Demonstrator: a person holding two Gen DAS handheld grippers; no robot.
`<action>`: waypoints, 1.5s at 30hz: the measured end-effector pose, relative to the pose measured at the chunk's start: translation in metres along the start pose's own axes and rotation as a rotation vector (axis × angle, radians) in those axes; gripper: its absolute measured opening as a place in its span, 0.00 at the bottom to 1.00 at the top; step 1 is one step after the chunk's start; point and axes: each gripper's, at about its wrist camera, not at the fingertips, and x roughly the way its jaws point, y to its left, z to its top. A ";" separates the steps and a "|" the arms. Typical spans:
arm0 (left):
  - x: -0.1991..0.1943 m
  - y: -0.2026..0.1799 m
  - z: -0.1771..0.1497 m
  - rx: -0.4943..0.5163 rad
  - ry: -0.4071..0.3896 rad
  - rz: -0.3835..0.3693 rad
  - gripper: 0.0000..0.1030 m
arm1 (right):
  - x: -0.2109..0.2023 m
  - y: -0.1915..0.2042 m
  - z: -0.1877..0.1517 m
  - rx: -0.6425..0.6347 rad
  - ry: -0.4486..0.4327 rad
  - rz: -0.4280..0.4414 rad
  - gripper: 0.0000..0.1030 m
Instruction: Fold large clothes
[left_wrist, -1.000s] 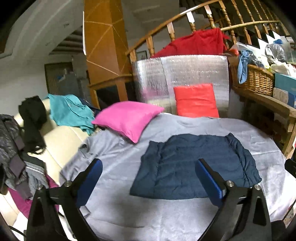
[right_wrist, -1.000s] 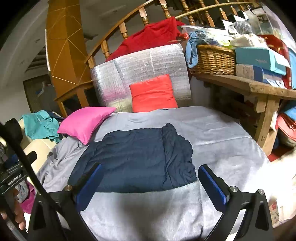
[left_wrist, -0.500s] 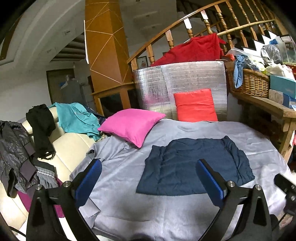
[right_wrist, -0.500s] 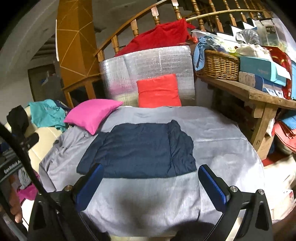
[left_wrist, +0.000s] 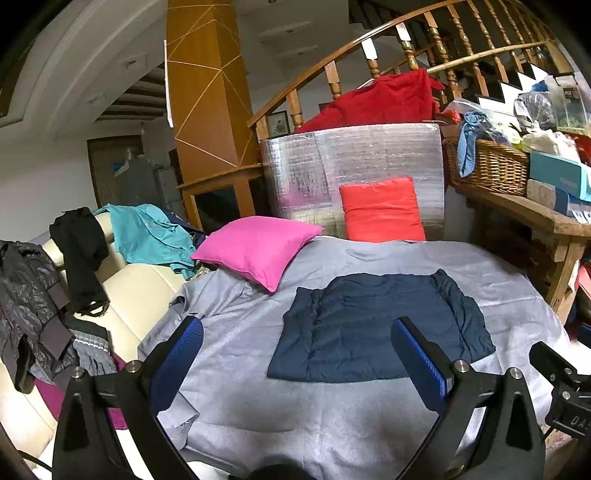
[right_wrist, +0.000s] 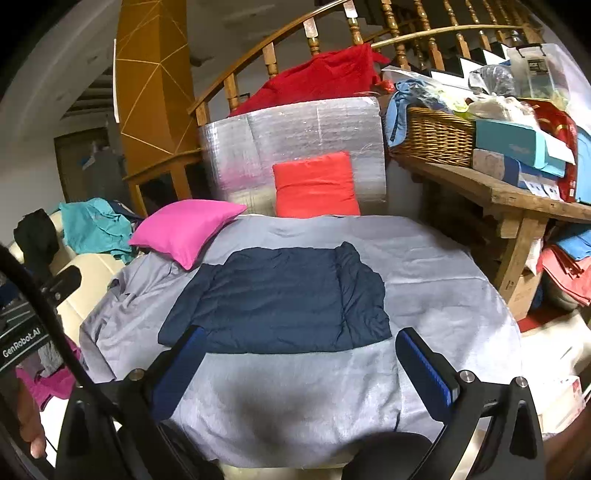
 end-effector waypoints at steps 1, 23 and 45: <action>0.000 0.001 0.001 -0.003 0.000 0.000 0.98 | -0.001 0.000 0.001 0.001 -0.001 -0.005 1.00; -0.005 0.014 0.001 -0.030 -0.010 0.011 0.98 | -0.007 0.011 0.008 -0.008 -0.025 -0.016 1.00; -0.008 0.017 0.000 -0.040 -0.009 0.003 0.98 | -0.009 0.017 0.006 -0.001 -0.031 -0.040 1.00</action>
